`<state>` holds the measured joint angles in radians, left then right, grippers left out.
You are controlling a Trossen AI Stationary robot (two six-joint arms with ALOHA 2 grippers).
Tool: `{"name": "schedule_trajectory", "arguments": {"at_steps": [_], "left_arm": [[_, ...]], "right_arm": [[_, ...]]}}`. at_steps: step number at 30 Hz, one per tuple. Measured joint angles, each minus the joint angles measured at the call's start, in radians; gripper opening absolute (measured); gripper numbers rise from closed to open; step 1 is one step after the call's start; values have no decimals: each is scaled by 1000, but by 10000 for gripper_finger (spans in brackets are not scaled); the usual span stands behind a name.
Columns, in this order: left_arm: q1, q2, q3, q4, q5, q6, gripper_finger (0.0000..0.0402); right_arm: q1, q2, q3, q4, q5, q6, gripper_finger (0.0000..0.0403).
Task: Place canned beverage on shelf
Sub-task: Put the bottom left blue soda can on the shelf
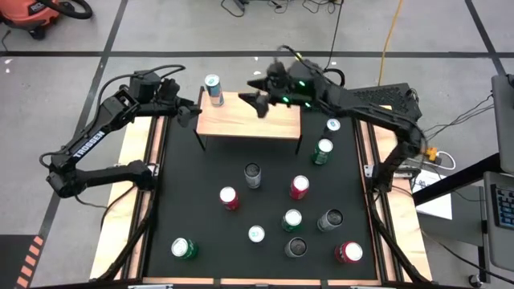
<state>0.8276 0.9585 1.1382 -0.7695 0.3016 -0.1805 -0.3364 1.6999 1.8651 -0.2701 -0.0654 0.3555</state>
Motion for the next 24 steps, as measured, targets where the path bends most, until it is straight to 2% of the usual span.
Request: {"name": "schedule_trajectory", "arguments": {"at_steps": [8, 14, 19, 24], "left_arm": [[2, 0, 0, -11, -68, 35, 286], [3, 27, 0, 10, -78, 166, 286], [4, 73, 0, 40, -121, 308, 280], [52, 81, -1, 29, -130, 321, 254]], "right_arm": [[-66, 265, 264, -57, -14, 17, 291], [-101, 420, 376, -51, -14, 66, 272], [-118, 465, 404, -46, -14, -7, 243], [-127, 456, 404, -67, -14, -119, 211]]}}
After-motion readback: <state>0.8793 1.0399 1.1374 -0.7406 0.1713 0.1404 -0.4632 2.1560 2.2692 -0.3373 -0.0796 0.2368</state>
